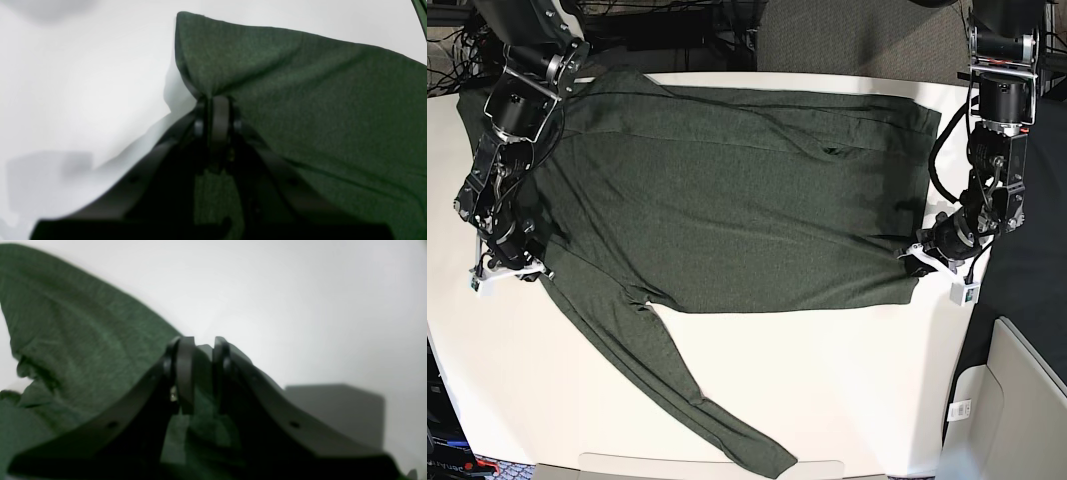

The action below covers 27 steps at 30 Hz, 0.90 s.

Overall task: Fold the T-shirt properly
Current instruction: 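Slide the right gripper along the shirt's side edge toward the sleeve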

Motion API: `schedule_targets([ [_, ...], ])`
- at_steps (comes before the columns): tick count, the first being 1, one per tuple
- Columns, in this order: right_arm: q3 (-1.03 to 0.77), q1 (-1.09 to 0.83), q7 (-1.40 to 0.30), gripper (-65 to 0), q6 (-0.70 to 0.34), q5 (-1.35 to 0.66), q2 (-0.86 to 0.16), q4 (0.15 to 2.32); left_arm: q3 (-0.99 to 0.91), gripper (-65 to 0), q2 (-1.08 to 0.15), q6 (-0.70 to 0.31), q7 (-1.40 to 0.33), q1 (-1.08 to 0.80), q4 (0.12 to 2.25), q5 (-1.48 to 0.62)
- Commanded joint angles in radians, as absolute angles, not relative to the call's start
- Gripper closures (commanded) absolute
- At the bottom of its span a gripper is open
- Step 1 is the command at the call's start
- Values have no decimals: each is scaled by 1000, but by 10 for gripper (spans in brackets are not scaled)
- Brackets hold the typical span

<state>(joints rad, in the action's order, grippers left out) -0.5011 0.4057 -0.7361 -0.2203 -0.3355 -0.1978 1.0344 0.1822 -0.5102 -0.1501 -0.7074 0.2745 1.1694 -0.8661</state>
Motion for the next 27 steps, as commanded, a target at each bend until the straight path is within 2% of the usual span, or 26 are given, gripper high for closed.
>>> schedule_targets([
  [1, -499, 417, -769, -82, -225, -329, -203, 1044, 173, -1, -529, -156, -691, 300, 1187, -871],
  [6, -501, 420, -773, -8, -225, -358, -206, 1044, 173, -1, -529, -156, -691, 300, 1187, -871],
  [13, -501, 418, -823, -8, -225, -449, -213, 1052, 173, -1, -529, -156, -691, 300, 1187, -871],
  [19, -504, 397, -892, -8, -225, -498, -213, 1216, 171, -1, -529, -156, -691, 300, 1187, -871],
  [27, -503, 340, -894, -8, -226, -651, -237, 1254, 171, -1, -529, -156, -691, 300, 1187, -872],
])
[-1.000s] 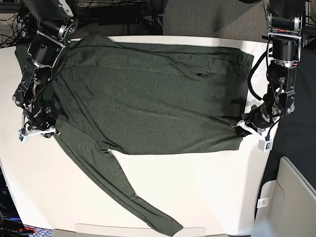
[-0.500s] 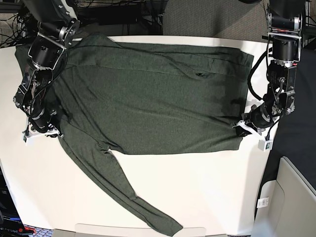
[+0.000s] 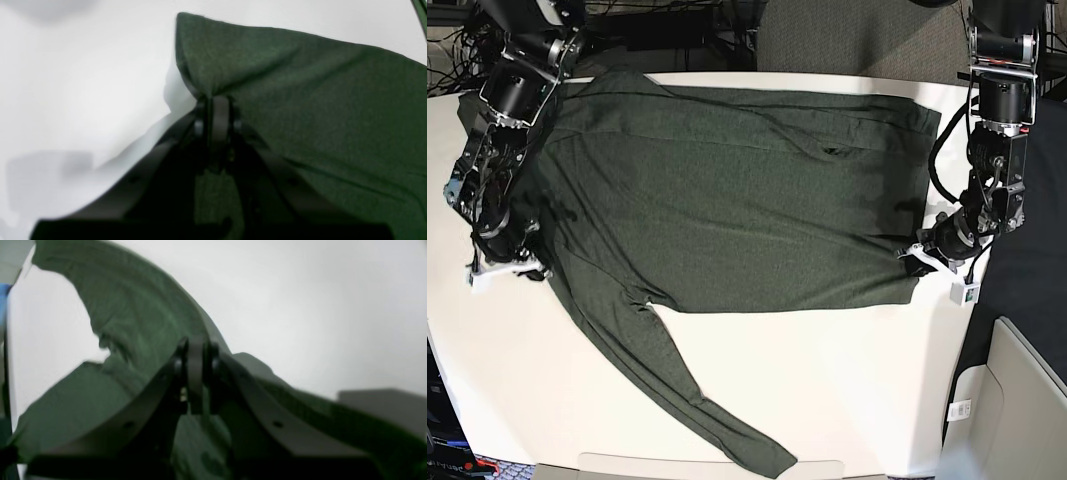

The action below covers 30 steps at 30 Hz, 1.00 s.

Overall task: Fold the T-shirt properly
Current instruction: 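Slide the right gripper along the shirt's side edge toward the sleeve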

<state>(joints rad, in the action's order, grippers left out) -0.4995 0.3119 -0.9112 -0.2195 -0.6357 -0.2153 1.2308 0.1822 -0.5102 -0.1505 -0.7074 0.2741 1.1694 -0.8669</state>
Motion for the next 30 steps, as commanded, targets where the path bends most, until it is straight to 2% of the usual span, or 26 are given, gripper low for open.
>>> schedule_targets([
  [1, -503, 334, -894, -8, -226, -671, -240, 1254, 171, -1, -529, -156, -691, 300, 1187, -872],
  [5, -507, 318, -924, -8, -226, -720, -248, 1256, 171, -1, -529, -156, -691, 300, 1187, -872],
  [8, -507, 311, -967, -8, -265, -777, -260, 1256, 171, -1, -529, -156, -691, 300, 1187, -872],
  [16, -506, 265, -917, -17, -268, -800, -302, 1326, 171, -1, -529, -156, -690, 289, 1187, -872],
  [19, -490, 305, -898, -87, -266, -720, -311, 1354, 171, -1, -527, -156, -690, 289, 1187, -872],
  [24, -369, 380, -897, -261, -266, -501, -332, 1440, 171, -1, -526, -156, -690, 289, 1187, -872],
  [26, -318, 409, -897, -288, -266, -435, -346, 1440, 171, -1, -527, -156, -690, 289, 1187, -872],
  [30, -292, 430, -897, -274, -268, -384, -351, 1408, 171, -1, -527, -156, -690, 288, 1187, -872],
])
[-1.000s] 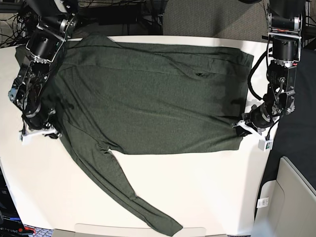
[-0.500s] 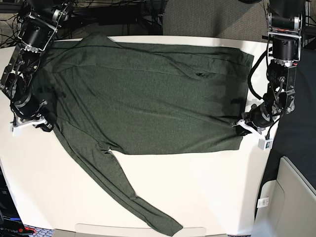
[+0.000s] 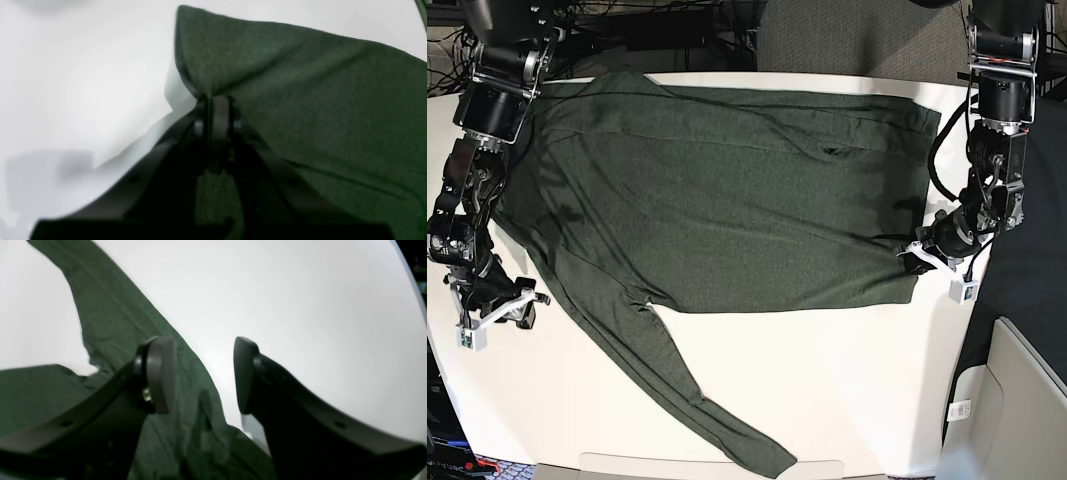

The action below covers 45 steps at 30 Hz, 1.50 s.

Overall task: Fold the T-shirt properly
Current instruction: 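Slide the right gripper along the shirt's side edge toward the sleeve, then pull both side edges apart to stretch the shirt body flat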

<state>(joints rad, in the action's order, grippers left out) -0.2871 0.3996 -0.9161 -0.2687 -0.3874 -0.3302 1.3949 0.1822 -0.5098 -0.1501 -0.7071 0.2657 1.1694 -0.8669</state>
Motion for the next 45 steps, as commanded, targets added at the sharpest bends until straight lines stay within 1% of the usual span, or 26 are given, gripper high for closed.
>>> schedule_targets([
  [1, -292, 443, -897, -271, -268, -384, -351, 1380, 171, -1, -527, -156, -690, 288, 1187, -872],
  [5, -292, 469, -895, -273, -268, -380, -354, 1287, 171, -1, -527, -156, -690, 288, 1187, -872],
  [14, -291, 493, -889, -275, -268, -377, -352, 1158, 171, -1, -526, -156, -690, 288, 1187, -872],
  [19, -275, 492, -839, -275, -268, -326, -346, 1090, 171, -1, -527, -156, -690, 288, 1187, -872],
  [25, -186, 492, -802, -274, -268, -302, -346, 1076, 171, -1, -527, -156, -690, 288, 1187, -874],
  [33, -176, 493, -802, -272, -268, -302, -344, 1001, 170, -1, -527, -156, -690, 274, 1210, -874],
  [38, -171, 490, -809, -271, -268, -302, -344, 998, 81, -1, -522, -156, -694, 231, 1247, -874],
  [40, -147, 490, -809, -249, -268, -303, -344, 998, 76, -1, -522, -156, -696, 228, 1253, -874],
  [42, -128, 489, -809, -173, -269, -308, -344, 998, 74, -1, -522, -156, -697, 222, 1253, -874],
  [44, -128, 489, -809, -75, -269, -308, -331, 1000, 74, -1, -522, -156, -697, 222, 1253, -874],
  [45, -130, 489, -809, -43, -269, -308, -326, 1003, 74, -1, -522, -156, -697, 222, 1253, -874],
])
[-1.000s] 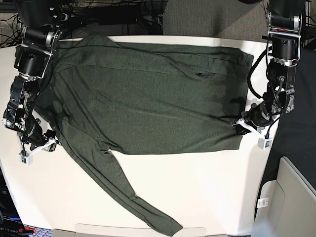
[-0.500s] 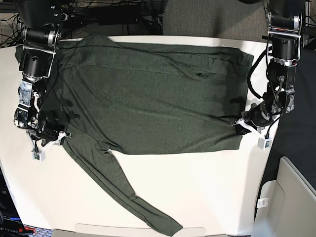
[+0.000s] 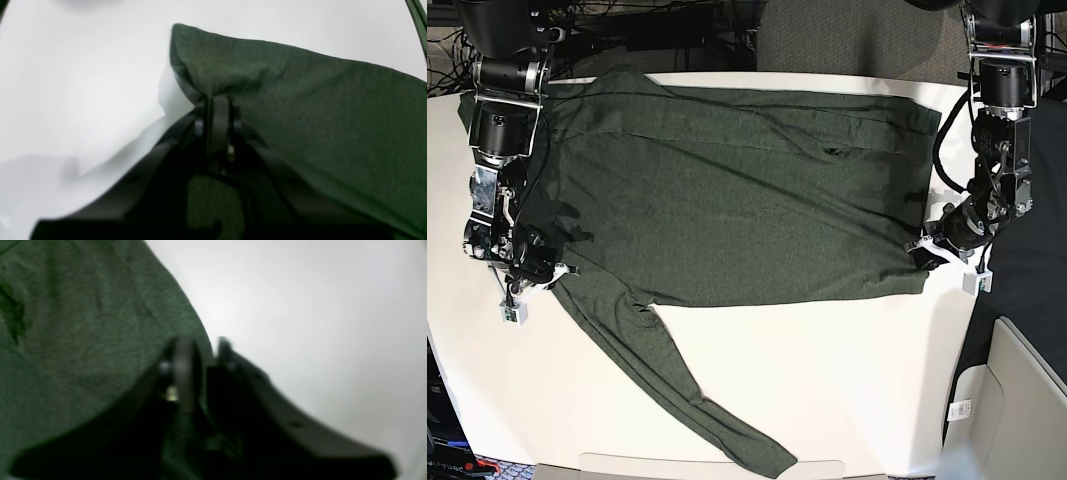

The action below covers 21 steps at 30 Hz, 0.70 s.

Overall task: Fold the T-shirt properly
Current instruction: 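Pull both side edges apart to stretch the shirt body flat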

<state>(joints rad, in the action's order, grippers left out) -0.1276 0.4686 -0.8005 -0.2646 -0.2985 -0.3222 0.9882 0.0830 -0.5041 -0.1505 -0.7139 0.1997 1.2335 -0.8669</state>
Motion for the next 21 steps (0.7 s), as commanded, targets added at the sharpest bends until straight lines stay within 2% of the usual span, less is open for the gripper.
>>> schedule_targets([
  [1, -130, 487, -811, -31, -271, -308, -318, 1007, 74, -1, -522, -156, -697, 219, 1253, -874],
  [14, -134, 403, -846, -7, -272, -493, -357, 1254, 71, -1, -526, -156, -691, 166, 1330, -874],
  [21, -223, 321, -857, -7, -272, -598, -406, 1328, -41, -1, -522, -156, -700, 122, 1357, -874],
])
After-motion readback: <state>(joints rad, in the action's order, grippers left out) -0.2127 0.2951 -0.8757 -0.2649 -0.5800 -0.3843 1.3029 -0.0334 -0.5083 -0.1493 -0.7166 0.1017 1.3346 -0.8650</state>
